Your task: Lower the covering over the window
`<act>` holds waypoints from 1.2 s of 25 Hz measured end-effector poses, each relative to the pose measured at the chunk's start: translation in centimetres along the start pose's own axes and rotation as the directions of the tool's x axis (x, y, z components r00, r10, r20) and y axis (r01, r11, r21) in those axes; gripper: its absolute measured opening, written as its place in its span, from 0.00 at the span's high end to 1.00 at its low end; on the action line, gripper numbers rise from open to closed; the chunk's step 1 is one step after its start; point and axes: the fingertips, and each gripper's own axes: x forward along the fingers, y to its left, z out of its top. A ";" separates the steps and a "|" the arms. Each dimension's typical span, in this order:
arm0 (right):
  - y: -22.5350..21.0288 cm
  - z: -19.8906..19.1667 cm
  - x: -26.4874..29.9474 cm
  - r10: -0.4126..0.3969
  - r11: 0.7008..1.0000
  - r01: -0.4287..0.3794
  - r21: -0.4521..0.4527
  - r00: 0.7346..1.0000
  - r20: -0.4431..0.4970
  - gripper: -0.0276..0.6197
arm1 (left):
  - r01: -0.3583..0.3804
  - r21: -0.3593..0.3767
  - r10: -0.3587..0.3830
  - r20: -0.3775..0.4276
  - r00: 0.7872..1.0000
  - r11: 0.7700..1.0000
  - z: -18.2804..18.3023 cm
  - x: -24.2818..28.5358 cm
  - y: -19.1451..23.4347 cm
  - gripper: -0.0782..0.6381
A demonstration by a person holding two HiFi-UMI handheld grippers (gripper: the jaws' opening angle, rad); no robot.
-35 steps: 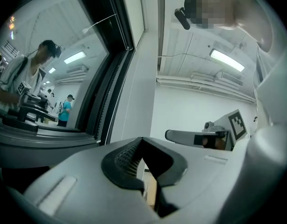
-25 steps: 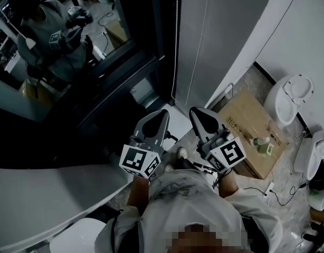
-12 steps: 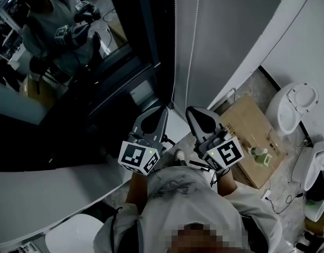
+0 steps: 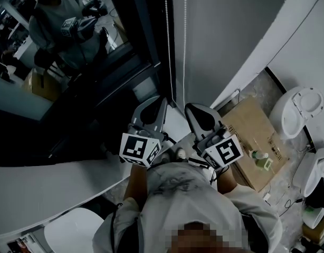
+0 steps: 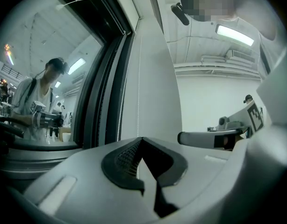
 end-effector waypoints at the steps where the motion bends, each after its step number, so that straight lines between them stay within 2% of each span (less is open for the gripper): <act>1: -0.1 0.0 0.1 0.002 1.000 -0.002 -0.004 1.000 0.001 0.93 | -0.002 0.006 0.002 0.000 1.000 1.000 0.1 0.4 0.2 0.88; 12: -1.0 0.1 1.4 -0.025 0.999 0.025 -0.048 1.000 -0.008 0.93 | -0.015 0.039 0.015 0.011 1.000 0.999 0.4 5.1 3.3 0.88; 24: -2.8 -0.2 2.8 -0.120 0.992 0.119 -0.036 0.993 -0.017 0.93 | 0.061 0.050 -0.061 0.002 0.998 0.997 0.1 9.7 4.4 0.84; 30: -2.8 -0.2 3.9 -0.147 0.988 0.146 -0.039 0.989 -0.024 0.93 | 0.067 0.063 -0.067 -0.002 0.998 0.996 -0.1 10.7 5.6 0.82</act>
